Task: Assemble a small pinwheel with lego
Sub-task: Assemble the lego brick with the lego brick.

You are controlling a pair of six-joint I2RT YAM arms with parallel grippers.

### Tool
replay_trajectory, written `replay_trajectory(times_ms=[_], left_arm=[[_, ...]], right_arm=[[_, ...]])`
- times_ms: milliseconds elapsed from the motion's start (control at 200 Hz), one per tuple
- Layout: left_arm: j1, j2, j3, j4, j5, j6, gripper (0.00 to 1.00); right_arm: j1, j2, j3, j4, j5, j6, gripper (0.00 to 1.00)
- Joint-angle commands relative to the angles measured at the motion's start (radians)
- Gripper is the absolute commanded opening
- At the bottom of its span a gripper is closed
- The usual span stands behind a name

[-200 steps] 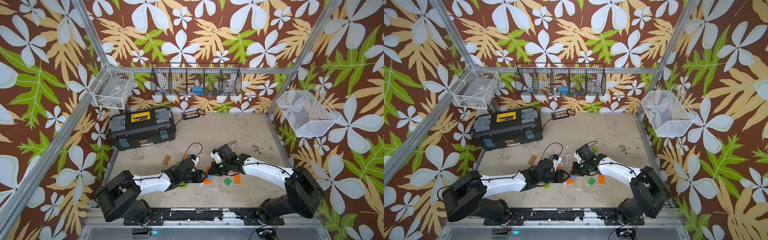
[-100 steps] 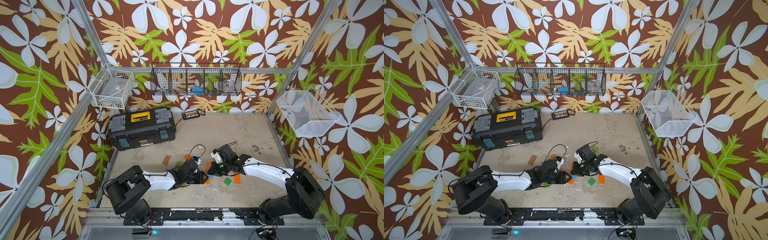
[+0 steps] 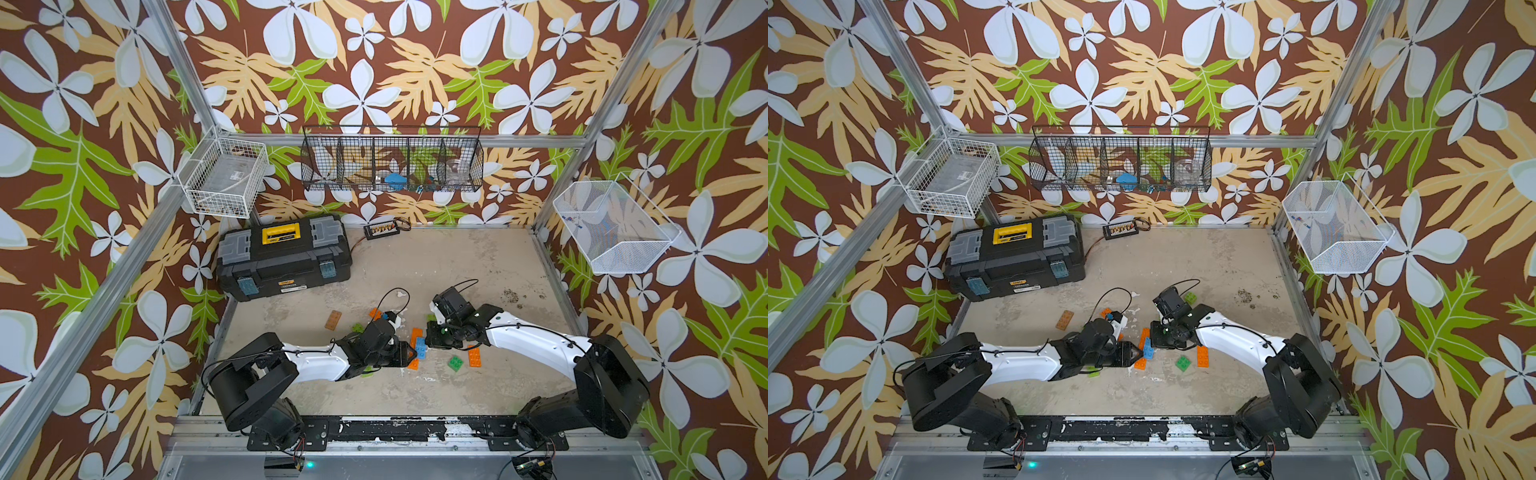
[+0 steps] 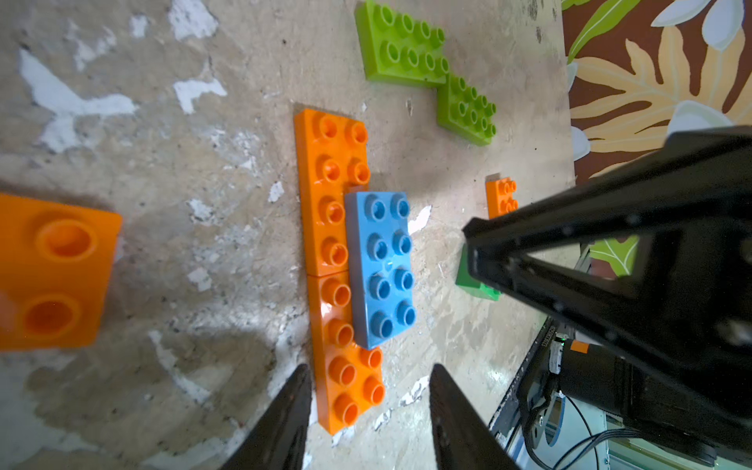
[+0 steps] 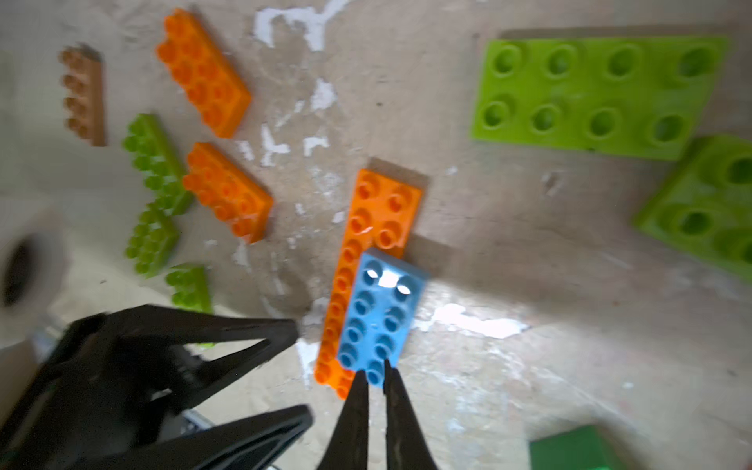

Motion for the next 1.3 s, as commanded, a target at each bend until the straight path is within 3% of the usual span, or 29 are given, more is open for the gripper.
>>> replay_trajectory(times_ms=[0,185,510,791,1021,1296], left_arm=[[-0.001,0.005,0.007,0.018,0.016,0.014,0.45],[0.0,0.033,0.01,0.04,0.032,0.007,0.44],[-0.005,0.055,0.008,0.066,0.069,0.0,0.42],[-0.017,0.069,0.007,0.1,0.092,-0.014,0.42],[-0.017,0.031,0.007,0.044,0.048,-0.005,0.44],[-0.017,-0.155,0.042,-0.195,-0.129,0.088,0.61]], right_arm=[[-0.002,0.023,0.013,-0.087,0.141,-0.033,0.12],[-0.004,0.09,0.031,-0.067,0.163,-0.048,0.1],[-0.005,0.187,0.087,0.031,0.03,-0.08,0.1],[-0.005,0.207,0.1,0.044,-0.001,-0.093,0.1],[-0.007,0.171,0.113,-0.03,0.099,-0.112,0.13],[-0.087,0.03,0.054,-0.137,0.225,-0.108,0.26]])
